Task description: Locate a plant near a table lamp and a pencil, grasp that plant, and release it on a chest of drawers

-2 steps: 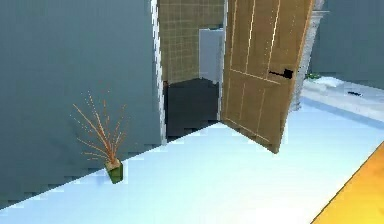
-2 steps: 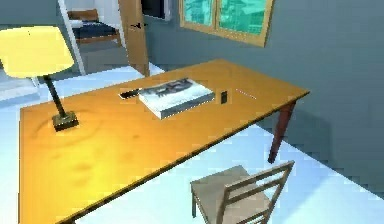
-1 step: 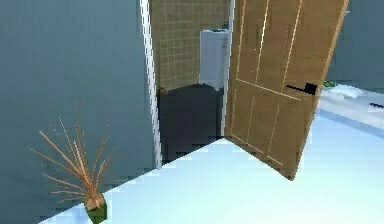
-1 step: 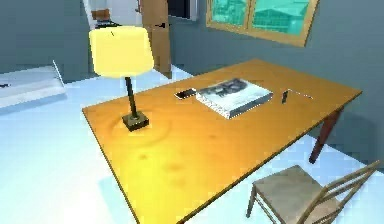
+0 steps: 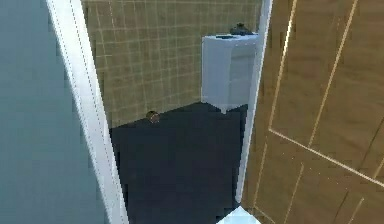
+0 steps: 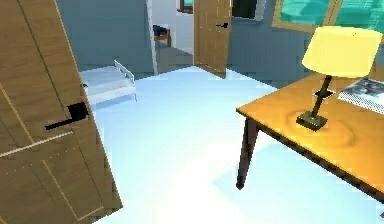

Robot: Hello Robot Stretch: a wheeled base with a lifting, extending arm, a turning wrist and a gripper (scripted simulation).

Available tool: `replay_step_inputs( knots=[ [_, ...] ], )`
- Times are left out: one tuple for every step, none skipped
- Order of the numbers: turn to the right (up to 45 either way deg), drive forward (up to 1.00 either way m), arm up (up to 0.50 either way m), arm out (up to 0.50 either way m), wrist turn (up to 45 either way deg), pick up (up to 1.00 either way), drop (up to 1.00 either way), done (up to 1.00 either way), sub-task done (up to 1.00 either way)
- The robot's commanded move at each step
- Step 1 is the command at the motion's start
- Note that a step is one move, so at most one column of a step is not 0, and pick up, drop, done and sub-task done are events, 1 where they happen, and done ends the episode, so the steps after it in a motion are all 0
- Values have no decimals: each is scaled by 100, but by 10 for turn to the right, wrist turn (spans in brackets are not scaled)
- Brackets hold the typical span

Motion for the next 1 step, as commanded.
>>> replay_step_inputs(
  knots=[
    [30,0,0,0,0,0,0,0,0]
  ],
)
